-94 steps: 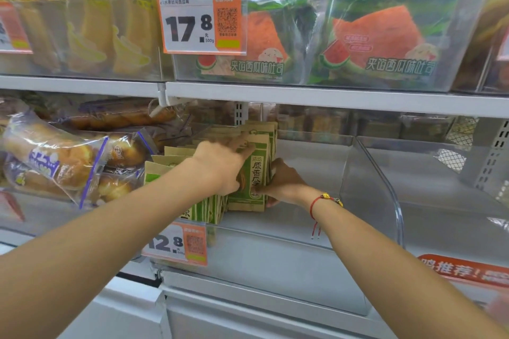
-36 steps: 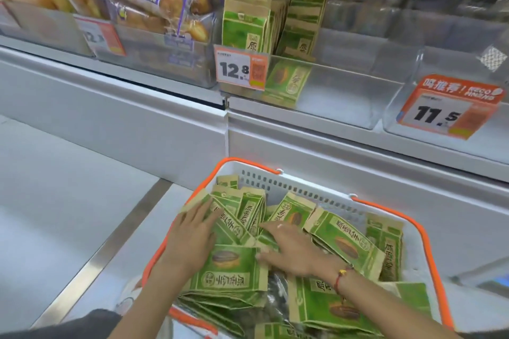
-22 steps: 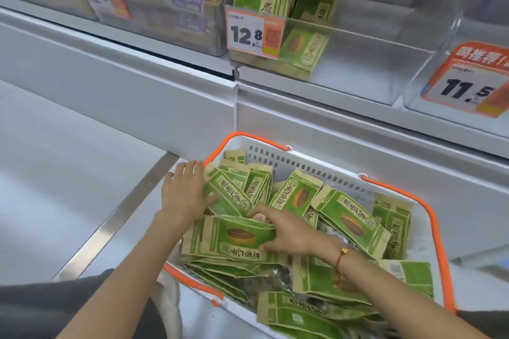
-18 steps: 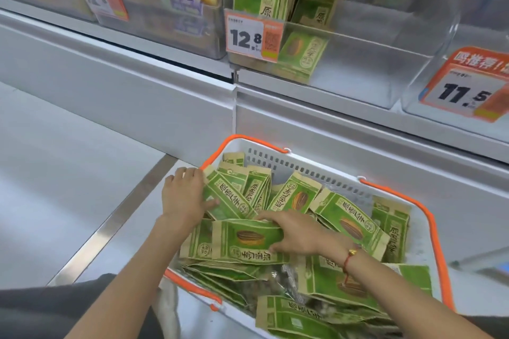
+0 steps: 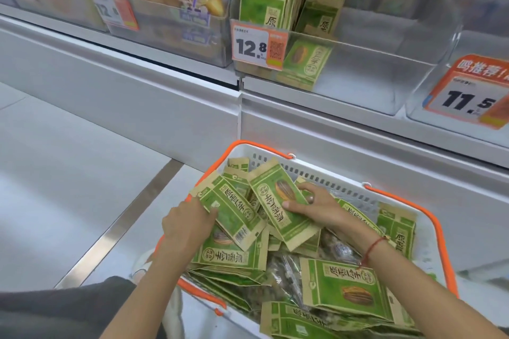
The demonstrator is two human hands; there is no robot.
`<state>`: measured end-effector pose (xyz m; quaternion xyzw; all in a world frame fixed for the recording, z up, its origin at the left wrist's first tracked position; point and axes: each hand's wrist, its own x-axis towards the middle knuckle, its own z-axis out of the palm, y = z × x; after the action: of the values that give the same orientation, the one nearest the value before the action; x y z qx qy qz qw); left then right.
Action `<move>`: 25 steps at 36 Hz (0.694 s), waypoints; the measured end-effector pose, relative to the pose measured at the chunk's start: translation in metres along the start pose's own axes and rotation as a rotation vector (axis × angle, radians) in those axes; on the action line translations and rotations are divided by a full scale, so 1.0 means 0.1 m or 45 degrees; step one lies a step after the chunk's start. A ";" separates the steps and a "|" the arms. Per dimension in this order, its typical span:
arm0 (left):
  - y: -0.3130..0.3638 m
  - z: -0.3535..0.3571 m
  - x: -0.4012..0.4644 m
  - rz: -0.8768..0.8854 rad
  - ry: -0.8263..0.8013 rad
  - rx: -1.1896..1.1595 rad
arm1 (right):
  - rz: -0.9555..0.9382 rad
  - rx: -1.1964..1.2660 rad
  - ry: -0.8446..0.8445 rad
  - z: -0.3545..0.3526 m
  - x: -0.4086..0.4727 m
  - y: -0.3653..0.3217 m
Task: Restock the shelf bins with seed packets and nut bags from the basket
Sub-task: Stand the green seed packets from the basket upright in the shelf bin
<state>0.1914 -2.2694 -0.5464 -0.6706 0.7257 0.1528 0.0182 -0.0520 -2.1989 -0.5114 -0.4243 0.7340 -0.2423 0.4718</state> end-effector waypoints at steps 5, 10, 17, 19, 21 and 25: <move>0.13 0.06 -0.07 0.076 -0.085 -0.557 | 0.034 0.150 0.007 0.03 0.01 0.03; 0.51 0.04 -0.11 0.162 -0.113 -1.088 | 0.062 0.204 0.053 0.04 -0.01 0.00; 0.80 0.28 0.17 0.127 -0.318 -0.997 | 0.075 0.197 0.376 -0.29 -0.03 0.00; 0.83 0.29 0.21 0.121 -0.355 -0.981 | 0.147 0.152 0.304 -0.42 -0.03 0.02; 0.89 0.31 0.26 0.119 -0.350 -0.928 | 0.186 0.091 0.203 -0.50 -0.07 0.02; 1.03 0.30 0.31 0.005 -0.335 -0.841 | 0.190 -0.058 0.190 -0.61 -0.11 0.08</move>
<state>0.0820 -2.2861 -0.5621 -0.6133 0.6299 0.4644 -0.1067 -0.1080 -2.1884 -0.4849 -0.3598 0.8020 -0.2207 0.4227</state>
